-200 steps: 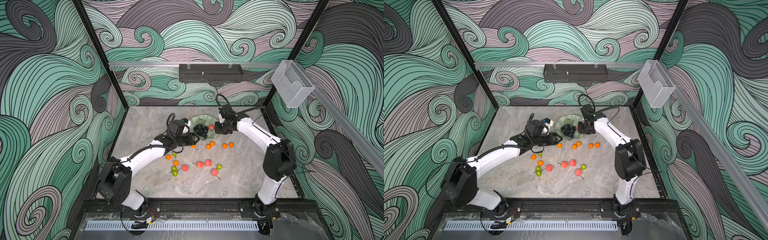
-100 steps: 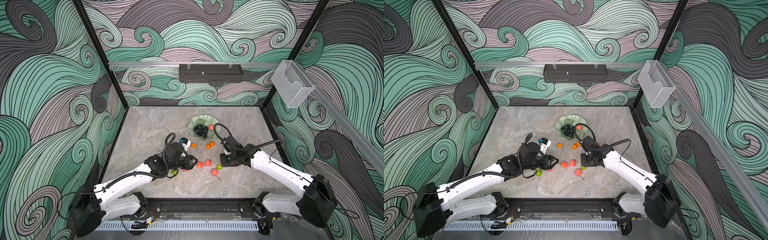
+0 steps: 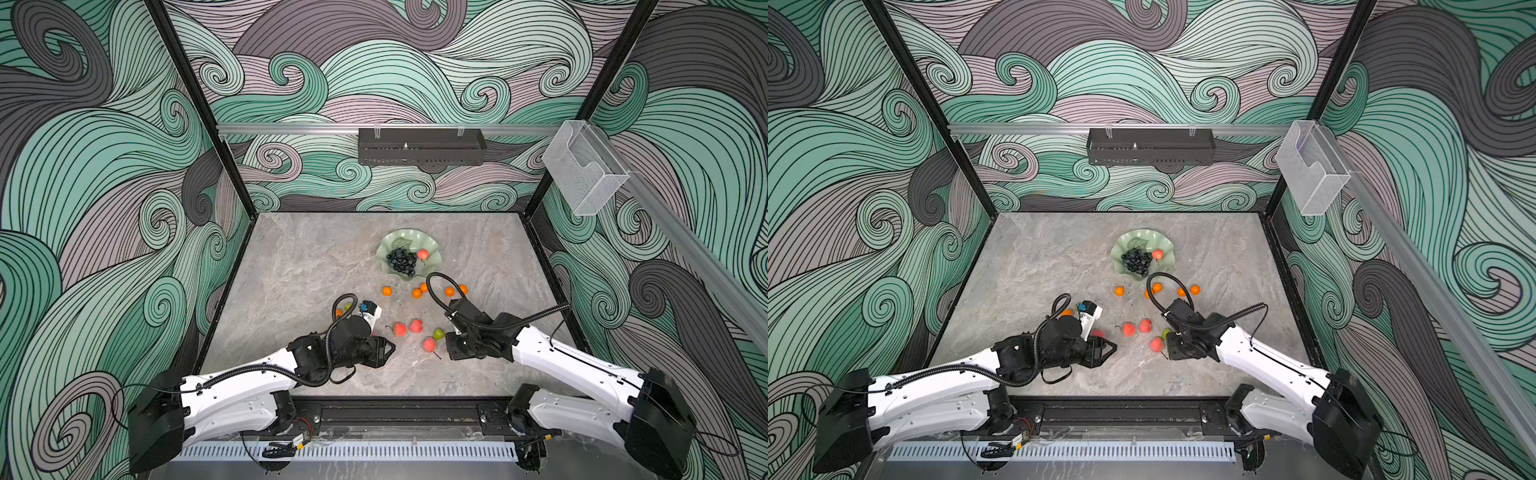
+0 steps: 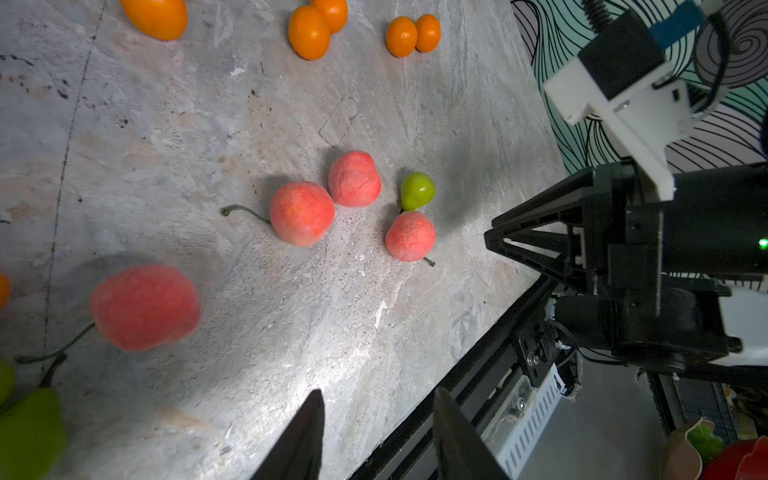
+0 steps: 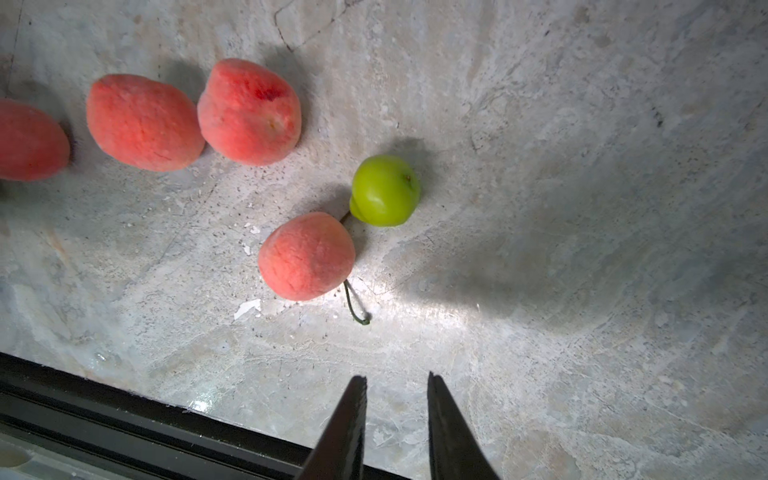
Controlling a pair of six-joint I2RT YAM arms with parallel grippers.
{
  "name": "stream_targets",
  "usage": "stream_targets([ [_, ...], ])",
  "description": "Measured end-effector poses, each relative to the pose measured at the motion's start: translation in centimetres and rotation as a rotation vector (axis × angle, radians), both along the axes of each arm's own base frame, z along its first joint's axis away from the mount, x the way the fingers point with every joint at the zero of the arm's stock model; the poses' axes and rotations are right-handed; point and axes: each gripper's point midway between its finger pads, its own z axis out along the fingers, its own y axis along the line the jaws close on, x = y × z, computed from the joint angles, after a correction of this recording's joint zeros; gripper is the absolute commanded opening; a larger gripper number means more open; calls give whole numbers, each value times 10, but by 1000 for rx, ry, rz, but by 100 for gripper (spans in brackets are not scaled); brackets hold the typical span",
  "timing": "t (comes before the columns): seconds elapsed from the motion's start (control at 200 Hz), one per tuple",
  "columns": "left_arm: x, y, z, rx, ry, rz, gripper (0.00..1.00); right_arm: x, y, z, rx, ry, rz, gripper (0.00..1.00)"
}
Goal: Place and organize the fake fruits in the fruit bowl
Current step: 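Move right gripper back over the peaches while left gripper draws back, then lower the right gripper toward the stemmed red peach beside the green pear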
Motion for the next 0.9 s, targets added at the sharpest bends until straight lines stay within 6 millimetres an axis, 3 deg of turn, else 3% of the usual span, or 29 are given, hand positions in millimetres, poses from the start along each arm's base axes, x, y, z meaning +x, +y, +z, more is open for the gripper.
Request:
stream_targets([
  [0.38, 3, 2, 8, -29, -21, 28, 46, 0, 15, -21, -19, 50, 60, 24],
  [0.73, 7, 8, 18, -55, -53, 63, 46, -7, 21, -53, -102, 128, 100, 23],
  [0.9, 8, 16, 13, -52, -63, 90, 47, -7, 26, -57, -111, 134, 110, 23],
])
